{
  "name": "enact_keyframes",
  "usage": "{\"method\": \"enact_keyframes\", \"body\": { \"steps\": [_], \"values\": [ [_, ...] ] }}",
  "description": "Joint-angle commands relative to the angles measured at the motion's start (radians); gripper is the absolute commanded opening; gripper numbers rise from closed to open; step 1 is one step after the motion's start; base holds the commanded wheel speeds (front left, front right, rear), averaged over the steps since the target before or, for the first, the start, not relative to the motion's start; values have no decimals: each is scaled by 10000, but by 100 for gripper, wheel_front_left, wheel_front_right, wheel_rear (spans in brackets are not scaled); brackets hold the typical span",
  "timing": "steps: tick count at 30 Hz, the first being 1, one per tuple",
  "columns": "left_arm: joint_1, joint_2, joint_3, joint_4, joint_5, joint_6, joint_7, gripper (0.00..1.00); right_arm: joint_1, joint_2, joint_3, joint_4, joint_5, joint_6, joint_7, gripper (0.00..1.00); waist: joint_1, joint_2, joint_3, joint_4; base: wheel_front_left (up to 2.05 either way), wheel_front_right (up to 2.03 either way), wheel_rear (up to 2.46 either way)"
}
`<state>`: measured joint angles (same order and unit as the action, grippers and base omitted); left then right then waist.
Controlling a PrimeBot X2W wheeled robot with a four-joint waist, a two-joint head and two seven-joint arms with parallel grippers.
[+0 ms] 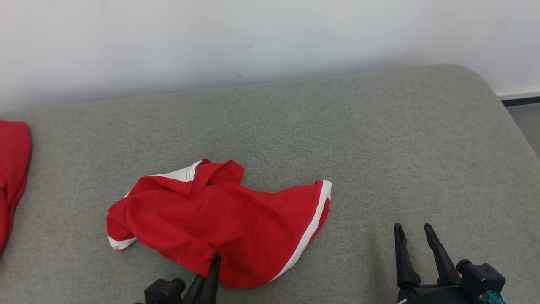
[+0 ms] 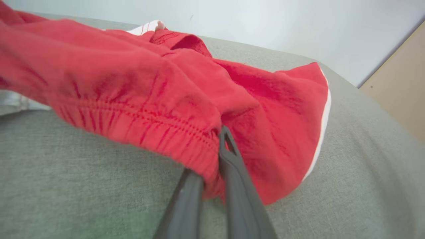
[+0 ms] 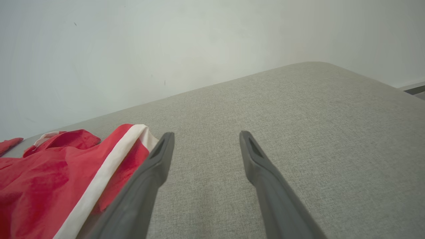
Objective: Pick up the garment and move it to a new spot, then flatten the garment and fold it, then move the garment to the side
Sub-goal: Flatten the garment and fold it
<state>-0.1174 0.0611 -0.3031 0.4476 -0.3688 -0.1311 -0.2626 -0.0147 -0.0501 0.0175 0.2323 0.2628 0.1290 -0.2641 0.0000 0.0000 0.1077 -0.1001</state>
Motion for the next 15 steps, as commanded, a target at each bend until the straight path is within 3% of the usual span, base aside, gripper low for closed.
{"method": "enact_keyframes", "body": {
  "steps": [1, 6, 11, 15],
  "values": [
    [-36, 55, -32, -110, -4, 13, -31, 0, 61, -2, 13, -41, 74, 36, -6, 100, 0, 0, -8, 90, 0, 0, 0],
    [369, 220, -136, -897, -508, 12, -31, 0, 148, -2, 36, -47, 205, 36, -6, 100, 0, 0, -46, 379, 0, 0, 0],
    [1125, 955, -494, -2454, -510, 11, 498, 0, 121, 1, 11, -62, 259, 36, -6, 100, 0, 0, 56, 675, 0, 0, 0],
    [1570, 1521, -356, -3871, -439, 264, 1106, 0, 6, -2, -67, -95, 276, 36, -6, 100, 0, 0, 209, 840, 0, 0, 0]
  ]
}}
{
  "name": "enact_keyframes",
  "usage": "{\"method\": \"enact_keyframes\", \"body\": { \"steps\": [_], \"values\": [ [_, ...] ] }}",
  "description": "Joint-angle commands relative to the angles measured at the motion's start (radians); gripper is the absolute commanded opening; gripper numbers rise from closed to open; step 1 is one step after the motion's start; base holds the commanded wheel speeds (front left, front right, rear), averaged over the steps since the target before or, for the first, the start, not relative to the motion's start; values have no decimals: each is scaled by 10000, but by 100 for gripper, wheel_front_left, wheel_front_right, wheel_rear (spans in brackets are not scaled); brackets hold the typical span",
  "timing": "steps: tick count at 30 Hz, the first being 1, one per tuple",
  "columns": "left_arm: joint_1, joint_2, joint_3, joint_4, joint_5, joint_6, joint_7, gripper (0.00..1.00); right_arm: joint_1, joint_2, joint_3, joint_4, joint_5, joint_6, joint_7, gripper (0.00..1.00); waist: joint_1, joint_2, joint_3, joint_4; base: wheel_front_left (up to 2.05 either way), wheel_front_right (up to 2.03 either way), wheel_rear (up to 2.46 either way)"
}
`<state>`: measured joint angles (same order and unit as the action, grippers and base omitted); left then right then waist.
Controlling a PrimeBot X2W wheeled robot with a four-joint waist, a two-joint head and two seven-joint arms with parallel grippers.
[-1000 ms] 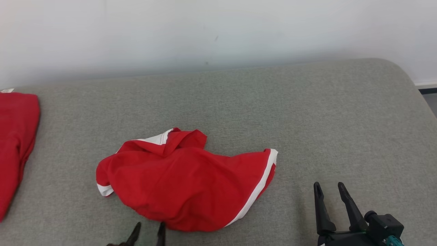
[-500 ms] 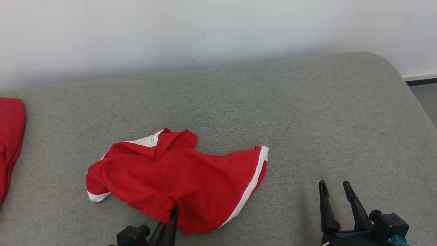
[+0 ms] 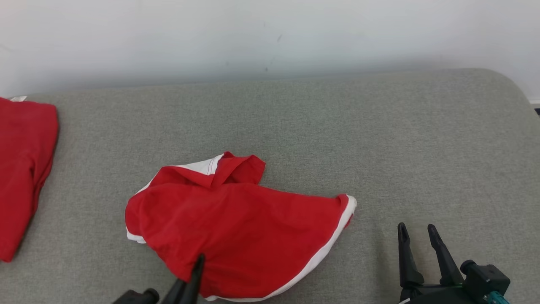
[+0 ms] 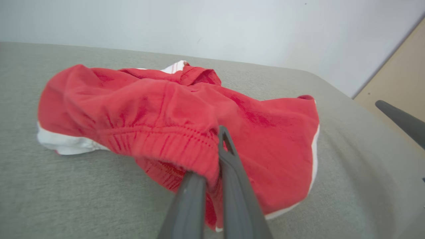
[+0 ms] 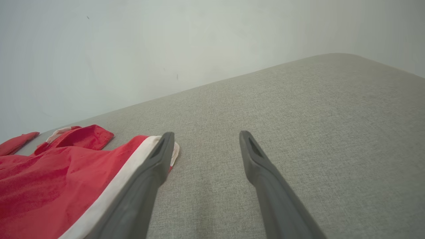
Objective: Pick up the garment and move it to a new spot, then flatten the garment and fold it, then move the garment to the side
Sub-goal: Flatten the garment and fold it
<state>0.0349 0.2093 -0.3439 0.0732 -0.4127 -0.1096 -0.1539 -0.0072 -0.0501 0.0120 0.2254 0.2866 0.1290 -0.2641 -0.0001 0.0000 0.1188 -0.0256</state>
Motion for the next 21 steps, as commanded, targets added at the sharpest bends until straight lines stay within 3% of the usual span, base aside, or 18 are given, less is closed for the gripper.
{"method": "enact_keyframes", "body": {
  "steps": [1, 3, 10, 21],
  "values": [
    [89, 91, 175, -360, -94, 126, 74, 0, -84, -2, -16, -31, 32, 36, -6, 100, 1, 0, 109, 122, 0, 0, 0],
    [28, 441, 274, -593, 190, 263, 266, 0, -118, -2, 35, -1, 17, 36, -6, 100, 1, 0, 147, 90, 0, 0, 0],
    [-911, 569, 392, -271, 458, 425, 233, 0, -299, -2, 118, 110, -151, 36, -6, 100, 1, 0, 184, -347, 0, 0, 0],
    [-2992, 849, 842, 3998, 340, 158, -805, 0, -412, -2, 89, 215, -240, 36, -6, 100, 1, 0, 267, -1257, 0, 0, 0]
  ]
}}
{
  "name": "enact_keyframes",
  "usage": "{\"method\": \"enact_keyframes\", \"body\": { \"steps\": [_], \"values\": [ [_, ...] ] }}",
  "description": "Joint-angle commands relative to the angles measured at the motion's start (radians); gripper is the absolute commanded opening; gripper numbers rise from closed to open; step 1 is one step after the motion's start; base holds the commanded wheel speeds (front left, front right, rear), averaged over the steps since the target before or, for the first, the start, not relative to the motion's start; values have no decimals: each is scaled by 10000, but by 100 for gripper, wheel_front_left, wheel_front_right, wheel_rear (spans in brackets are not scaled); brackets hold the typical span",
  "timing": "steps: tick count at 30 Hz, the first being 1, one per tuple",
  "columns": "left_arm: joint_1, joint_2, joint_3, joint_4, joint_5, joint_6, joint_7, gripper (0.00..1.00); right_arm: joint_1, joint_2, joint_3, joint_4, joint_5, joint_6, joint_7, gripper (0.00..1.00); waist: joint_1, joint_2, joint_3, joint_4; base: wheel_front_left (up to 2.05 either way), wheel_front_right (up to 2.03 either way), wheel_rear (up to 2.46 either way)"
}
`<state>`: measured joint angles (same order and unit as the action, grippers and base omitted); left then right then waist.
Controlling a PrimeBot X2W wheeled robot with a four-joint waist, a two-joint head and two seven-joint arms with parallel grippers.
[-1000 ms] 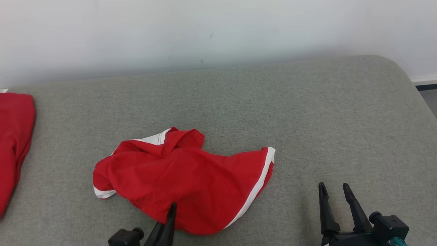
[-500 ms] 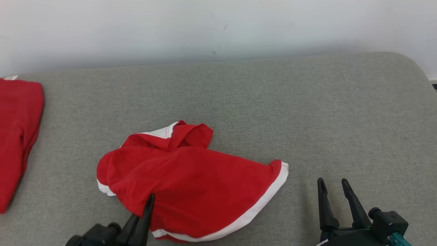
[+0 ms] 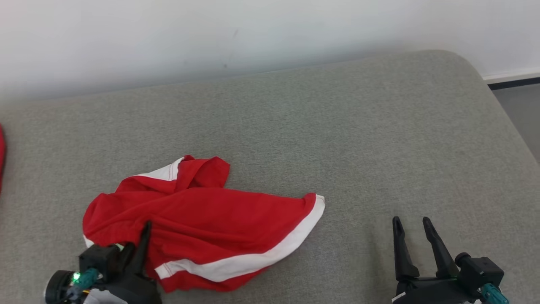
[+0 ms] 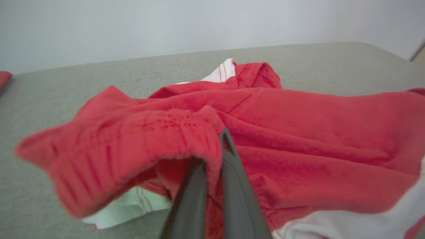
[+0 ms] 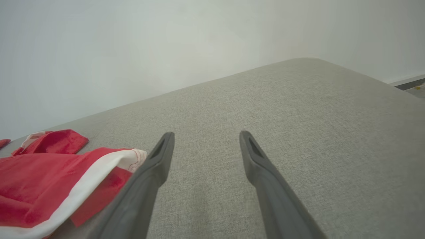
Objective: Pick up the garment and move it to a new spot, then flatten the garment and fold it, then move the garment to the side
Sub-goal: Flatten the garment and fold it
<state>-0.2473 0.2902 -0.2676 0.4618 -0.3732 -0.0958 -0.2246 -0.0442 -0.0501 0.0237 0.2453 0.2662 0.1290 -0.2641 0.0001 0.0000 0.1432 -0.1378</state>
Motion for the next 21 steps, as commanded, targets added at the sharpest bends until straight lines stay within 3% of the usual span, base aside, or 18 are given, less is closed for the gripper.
{"method": "enact_keyframes", "body": {
  "steps": [1, 6, 7, 8, 21],
  "values": [
    [-238, 36, 126, 350, -108, -10, -168, 0, -28, 1, -39, 21, -28, 36, -6, 100, -1, 0, 19, -144, 0, 0, 0],
    [-452, -112, 111, 851, -143, -115, -353, 0, 164, -2, -126, 56, -30, 36, -6, 100, -1, 0, -92, 12, 0, 0, 0],
    [-466, -144, 86, 940, -137, -156, -374, 45, 185, 1, -79, 76, -18, 36, -6, 100, -1, 0, -136, 68, 0, 0, 0],
    [-462, -224, 56, 979, -106, -167, -380, 100, 203, 3, -51, 89, -17, 36, -6, 100, -1, 0, -191, 150, 0, 0, 0],
    [2037, -1651, 960, -1347, 96, -256, -407, 100, 487, -2, -170, 27, -8, 36, -6, 100, -1, 0, -647, 1433, 0, 0, 0]
  ]
}}
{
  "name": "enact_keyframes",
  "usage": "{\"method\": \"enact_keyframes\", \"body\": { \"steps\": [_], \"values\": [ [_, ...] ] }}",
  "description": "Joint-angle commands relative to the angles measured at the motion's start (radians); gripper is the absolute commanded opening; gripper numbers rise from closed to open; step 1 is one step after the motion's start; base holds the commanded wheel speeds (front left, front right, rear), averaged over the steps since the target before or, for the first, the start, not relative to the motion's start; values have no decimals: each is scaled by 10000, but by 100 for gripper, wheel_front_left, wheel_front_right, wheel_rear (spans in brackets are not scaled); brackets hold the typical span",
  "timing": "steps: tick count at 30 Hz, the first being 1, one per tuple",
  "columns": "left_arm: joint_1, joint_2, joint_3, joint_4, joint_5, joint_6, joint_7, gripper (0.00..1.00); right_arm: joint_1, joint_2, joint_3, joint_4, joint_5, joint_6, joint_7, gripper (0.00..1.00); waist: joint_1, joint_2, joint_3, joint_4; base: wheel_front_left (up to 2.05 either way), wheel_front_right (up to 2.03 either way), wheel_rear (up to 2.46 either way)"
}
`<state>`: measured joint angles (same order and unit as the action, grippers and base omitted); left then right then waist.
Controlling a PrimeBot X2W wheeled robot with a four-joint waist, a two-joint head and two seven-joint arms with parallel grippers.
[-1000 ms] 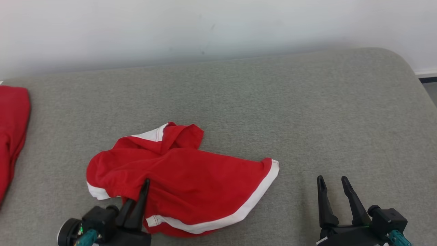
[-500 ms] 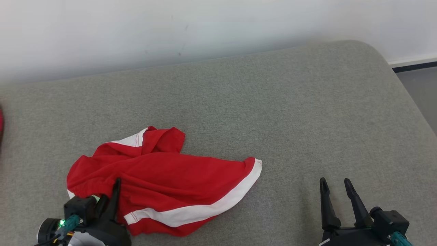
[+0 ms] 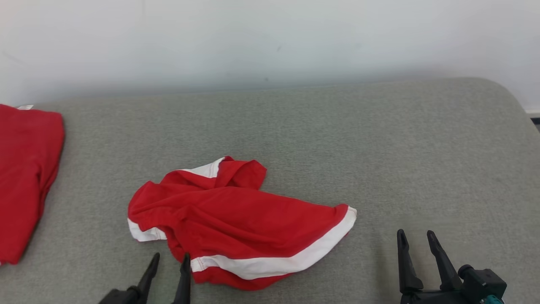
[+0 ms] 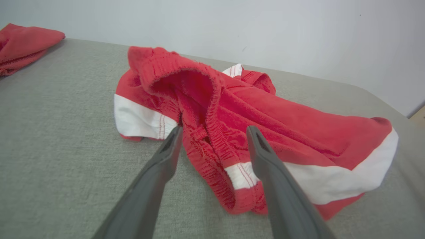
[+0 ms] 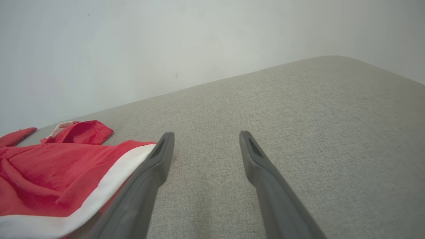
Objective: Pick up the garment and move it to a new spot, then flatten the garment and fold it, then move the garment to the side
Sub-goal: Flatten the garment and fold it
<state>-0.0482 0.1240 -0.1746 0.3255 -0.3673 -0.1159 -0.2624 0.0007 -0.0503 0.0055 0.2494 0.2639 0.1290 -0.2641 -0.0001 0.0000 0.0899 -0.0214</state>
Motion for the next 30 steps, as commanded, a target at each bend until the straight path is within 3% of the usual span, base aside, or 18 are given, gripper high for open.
{"method": "enact_keyframes", "body": {
  "steps": [1, 9, 17, 30],
  "values": [
    [194, -62, -12, -68, 105, -74, -29, 100, 31, 2, 21, -7, -1, 36, -6, 100, 1, 0, -110, 347, 0, 0, 0],
    [51, -350, -597, 179, 380, -145, -31, 100, -330, -2, 367, 604, -166, 37, -8, 100, 1, 0, -42, 567, 0, 0, 0],
    [-654, -424, -1410, 1216, 205, -148, -31, 100, -1798, -2, 683, 2031, -575, 37, -8, 100, 1, 0, 322, 509, 0, 0, 0],
    [-1395, -464, -1725, 1527, -266, -151, -32, 100, -3072, -91, 912, 3684, -614, 37, -6, 100, 1, 0, 753, 729, 0, 0, 0]
  ]
}}
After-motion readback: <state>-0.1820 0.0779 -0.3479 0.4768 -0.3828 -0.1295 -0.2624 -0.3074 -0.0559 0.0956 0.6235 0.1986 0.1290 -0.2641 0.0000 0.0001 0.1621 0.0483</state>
